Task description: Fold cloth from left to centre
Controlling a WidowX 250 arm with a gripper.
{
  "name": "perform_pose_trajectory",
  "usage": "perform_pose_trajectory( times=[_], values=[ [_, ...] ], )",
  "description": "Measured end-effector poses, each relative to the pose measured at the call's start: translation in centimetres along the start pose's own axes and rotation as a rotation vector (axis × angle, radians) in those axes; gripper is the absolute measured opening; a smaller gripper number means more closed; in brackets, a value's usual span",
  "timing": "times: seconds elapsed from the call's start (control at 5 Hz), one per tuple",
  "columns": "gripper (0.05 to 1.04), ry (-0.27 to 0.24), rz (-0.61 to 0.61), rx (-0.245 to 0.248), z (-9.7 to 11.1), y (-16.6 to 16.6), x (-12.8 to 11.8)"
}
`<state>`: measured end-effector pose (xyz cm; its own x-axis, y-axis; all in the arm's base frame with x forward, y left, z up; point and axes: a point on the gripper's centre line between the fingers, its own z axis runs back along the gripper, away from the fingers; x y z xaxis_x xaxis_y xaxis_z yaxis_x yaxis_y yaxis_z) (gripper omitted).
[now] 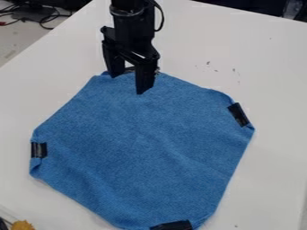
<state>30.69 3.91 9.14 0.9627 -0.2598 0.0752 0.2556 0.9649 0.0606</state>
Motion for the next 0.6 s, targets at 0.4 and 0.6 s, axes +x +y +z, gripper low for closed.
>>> perform_pose_trajectory(
  times=[0.4, 0.6],
  values=[
    [0.999, 0.038, 0.081, -0.011, -1.0, 0.2, -2.5],
    [0.999, 0.009, 0.196, 0.016, 0.1, 1.4, -5.0]
  ],
)
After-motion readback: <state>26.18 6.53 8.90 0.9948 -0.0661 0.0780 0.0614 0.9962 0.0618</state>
